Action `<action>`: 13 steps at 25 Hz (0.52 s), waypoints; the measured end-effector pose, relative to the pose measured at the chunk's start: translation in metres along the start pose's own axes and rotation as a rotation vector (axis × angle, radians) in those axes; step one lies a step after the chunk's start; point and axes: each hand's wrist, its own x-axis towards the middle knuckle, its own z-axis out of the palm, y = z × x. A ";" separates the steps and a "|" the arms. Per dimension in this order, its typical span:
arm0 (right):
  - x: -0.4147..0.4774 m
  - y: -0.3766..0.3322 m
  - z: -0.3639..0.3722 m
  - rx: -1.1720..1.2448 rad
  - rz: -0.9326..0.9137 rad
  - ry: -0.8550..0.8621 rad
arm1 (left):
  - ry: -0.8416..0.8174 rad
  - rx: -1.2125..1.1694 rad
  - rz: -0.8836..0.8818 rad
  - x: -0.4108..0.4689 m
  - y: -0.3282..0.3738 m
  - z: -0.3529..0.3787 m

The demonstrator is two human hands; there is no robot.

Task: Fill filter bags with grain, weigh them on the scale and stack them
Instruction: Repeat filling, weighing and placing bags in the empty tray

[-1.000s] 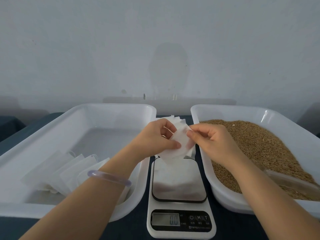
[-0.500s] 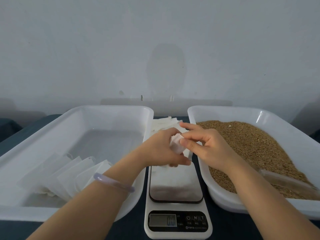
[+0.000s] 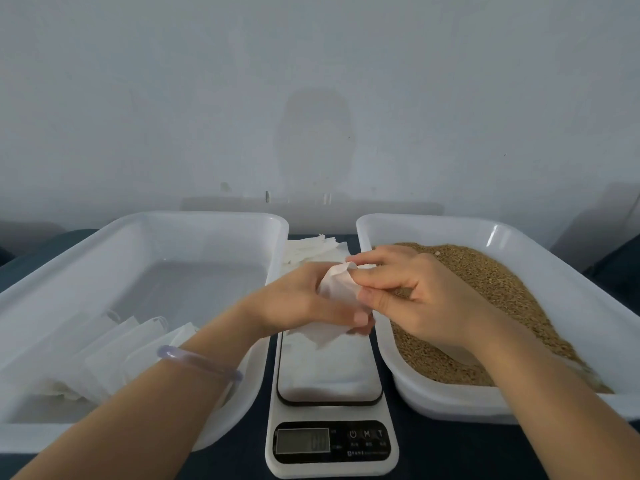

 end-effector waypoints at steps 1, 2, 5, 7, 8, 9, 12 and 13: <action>-0.002 -0.002 -0.002 0.041 0.019 -0.036 | -0.018 0.012 -0.037 0.000 -0.001 0.002; -0.004 -0.002 -0.007 0.103 0.059 -0.077 | -0.001 0.049 -0.070 0.000 -0.002 0.004; -0.015 0.021 -0.036 0.135 0.244 0.004 | 0.118 0.117 -0.101 0.001 -0.007 0.003; -0.029 0.055 -0.067 -0.146 0.488 -0.042 | 0.193 0.066 -0.086 0.001 -0.010 0.000; -0.040 0.072 -0.080 -0.309 0.640 -0.203 | 0.219 0.052 -0.076 0.001 -0.010 0.000; -0.053 0.088 -0.088 -0.399 0.783 -0.381 | 0.230 0.058 -0.068 0.002 -0.011 0.001; -0.088 0.115 -0.084 -0.397 0.940 -0.556 | 0.228 0.056 -0.093 0.006 -0.014 0.001; -0.093 0.119 -0.080 -0.391 0.923 -0.493 | 0.223 0.037 -0.120 0.007 -0.016 0.000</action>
